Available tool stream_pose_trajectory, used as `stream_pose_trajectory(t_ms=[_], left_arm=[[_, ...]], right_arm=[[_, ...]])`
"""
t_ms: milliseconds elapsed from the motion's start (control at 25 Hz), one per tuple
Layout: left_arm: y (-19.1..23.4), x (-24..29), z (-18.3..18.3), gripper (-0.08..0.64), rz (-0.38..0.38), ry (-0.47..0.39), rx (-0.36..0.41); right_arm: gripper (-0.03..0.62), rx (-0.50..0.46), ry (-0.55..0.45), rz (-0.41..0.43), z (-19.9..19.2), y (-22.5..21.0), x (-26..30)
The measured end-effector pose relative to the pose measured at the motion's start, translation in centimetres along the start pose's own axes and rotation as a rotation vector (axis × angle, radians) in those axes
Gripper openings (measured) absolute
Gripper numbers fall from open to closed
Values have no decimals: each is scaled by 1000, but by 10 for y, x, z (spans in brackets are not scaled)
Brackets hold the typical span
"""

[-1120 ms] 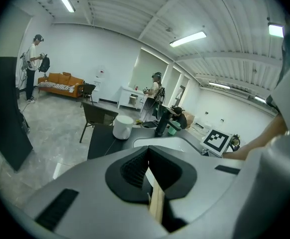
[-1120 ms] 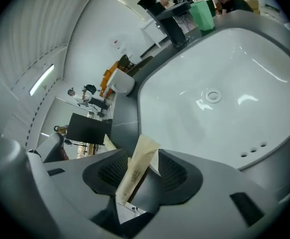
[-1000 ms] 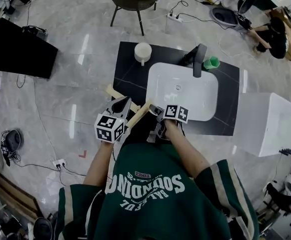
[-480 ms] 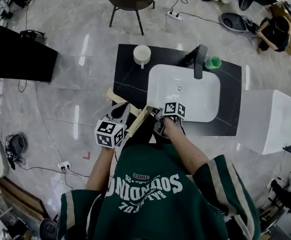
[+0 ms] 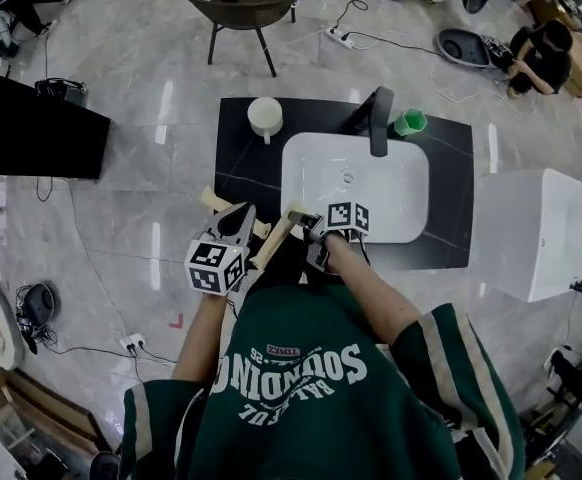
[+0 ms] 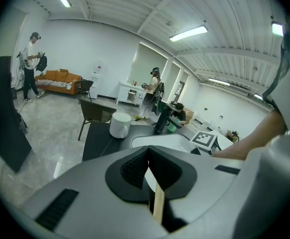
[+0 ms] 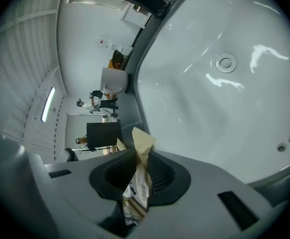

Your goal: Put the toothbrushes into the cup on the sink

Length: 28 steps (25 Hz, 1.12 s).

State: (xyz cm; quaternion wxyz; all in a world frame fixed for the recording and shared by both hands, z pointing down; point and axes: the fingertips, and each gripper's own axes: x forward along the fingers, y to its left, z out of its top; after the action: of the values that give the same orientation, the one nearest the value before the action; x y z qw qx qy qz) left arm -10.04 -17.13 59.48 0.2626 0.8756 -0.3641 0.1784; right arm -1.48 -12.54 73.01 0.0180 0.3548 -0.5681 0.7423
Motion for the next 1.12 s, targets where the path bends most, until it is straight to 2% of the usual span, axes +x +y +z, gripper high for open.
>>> stream_pose_trajectory(t_ms=[280, 520, 760, 920, 1120], left_arm=[[-23, 11, 12, 11, -15, -16, 17], [-42, 27, 22, 11, -43, -18, 48], [-61, 39, 27, 11, -70, -12, 72], [-70, 48, 30, 11, -81, -5, 86], [-82, 58, 33, 11, -93, 1, 98]], right_arm=[[80, -105, -54, 67, 18, 21, -38], [78, -266, -132, 92, 35, 36, -84], [77, -414, -242, 56, 52, 35, -140], [77, -546, -302, 12, 67, 36, -172], [77, -668, -334, -50, 80, 33, -191]])
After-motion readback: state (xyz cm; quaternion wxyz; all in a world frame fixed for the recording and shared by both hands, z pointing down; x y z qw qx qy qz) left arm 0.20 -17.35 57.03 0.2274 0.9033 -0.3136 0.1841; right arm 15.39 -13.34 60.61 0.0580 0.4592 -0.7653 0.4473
